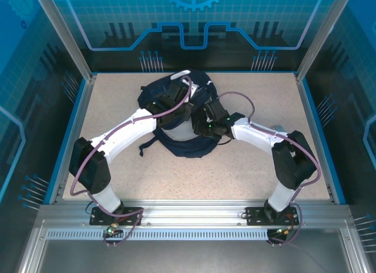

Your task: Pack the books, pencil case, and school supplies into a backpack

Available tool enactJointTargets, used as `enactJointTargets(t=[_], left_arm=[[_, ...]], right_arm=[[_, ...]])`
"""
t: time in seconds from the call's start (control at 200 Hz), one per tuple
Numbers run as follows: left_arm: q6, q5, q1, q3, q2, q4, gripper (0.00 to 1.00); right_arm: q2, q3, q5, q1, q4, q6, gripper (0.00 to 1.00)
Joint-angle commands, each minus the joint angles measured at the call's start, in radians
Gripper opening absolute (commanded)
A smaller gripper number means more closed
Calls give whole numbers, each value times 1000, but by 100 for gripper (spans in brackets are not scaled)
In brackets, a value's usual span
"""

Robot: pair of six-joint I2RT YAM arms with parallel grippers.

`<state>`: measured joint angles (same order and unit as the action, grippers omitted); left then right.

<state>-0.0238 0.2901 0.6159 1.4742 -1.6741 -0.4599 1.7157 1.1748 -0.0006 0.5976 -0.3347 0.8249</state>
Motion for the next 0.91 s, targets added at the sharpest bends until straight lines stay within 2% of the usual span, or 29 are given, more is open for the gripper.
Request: enactJointTargets(t=[0.0,0.605,0.75,0.9], left_arm=[[33,-41,6,8,44,40,0],[44,-73,5,4,48,30,0],[53,-81,6,4,44,30,0],[56,-89,6,0,41,32,0]], right_arm=[[24,39,9,-24,102,19,44],[199,157,97,-108,325,34,30],[232,191,73,-128,332,44,31],[128,104,31,-127,301,59,42]])
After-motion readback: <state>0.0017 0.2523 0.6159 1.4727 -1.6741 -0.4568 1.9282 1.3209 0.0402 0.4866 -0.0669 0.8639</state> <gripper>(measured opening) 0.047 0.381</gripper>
